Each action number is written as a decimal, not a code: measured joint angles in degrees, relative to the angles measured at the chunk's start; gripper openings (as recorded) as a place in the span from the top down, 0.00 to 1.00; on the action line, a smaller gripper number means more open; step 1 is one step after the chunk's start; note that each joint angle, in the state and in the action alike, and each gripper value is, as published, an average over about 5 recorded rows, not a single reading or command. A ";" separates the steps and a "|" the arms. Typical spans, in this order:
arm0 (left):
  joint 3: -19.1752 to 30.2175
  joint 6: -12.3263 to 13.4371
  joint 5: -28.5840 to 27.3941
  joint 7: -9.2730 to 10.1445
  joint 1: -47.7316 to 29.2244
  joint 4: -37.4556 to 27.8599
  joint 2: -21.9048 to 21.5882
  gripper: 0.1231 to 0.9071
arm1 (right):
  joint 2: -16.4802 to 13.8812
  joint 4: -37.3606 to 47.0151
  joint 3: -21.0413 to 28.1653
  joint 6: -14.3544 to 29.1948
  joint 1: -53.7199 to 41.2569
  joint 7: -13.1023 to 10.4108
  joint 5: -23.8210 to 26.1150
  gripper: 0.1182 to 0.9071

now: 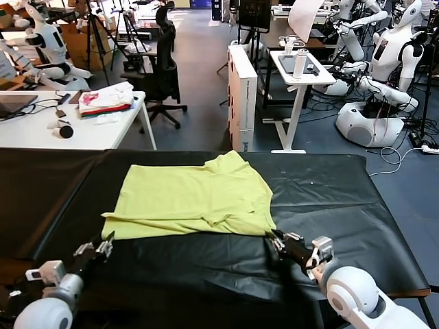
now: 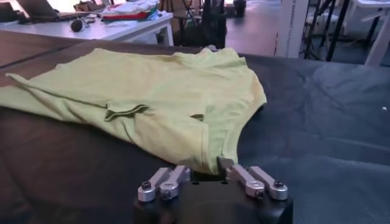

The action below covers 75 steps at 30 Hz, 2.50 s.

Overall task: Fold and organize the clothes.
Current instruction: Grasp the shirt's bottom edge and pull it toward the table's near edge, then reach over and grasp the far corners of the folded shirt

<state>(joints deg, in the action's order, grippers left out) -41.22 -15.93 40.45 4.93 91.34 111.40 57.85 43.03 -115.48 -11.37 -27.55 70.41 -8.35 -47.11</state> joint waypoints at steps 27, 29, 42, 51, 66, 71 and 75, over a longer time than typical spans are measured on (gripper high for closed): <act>-4.51 0.71 -2.79 0.11 15.40 8.79 -3.07 0.97 | -8.12 -10.42 -8.96 -9.95 11.27 -8.38 -6.94 0.97; -4.83 0.72 -2.78 0.15 15.91 9.10 -3.27 0.97 | -8.22 -11.45 -9.86 -10.51 12.76 -8.93 -7.20 0.97; -6.29 0.43 -2.15 1.06 17.69 9.78 -3.69 0.97 | -8.29 -16.08 -13.19 -11.47 18.68 -7.77 -6.62 0.80; -7.74 -1.58 -1.28 2.23 19.52 12.07 -3.77 0.49 | -8.49 -18.01 -15.13 -12.02 20.10 -7.15 -7.88 0.11; -9.33 -3.04 3.06 4.05 15.30 13.40 -6.77 0.00 | -3.57 -7.29 -10.42 -5.19 1.83 0.06 -9.75 0.00; -7.19 -3.85 3.63 2.57 6.37 9.44 -8.89 0.00 | 0.64 0.57 -3.08 -7.36 -10.61 -1.30 -9.53 0.00; -4.83 -6.43 7.44 1.93 -1.05 4.69 -10.95 0.00 | 4.46 8.06 2.71 -9.49 -20.16 -1.64 -8.45 0.00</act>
<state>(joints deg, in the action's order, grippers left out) -46.05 -22.36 47.89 6.86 90.30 116.09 46.91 47.49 -107.42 -8.66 -37.04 50.25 -9.99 -55.57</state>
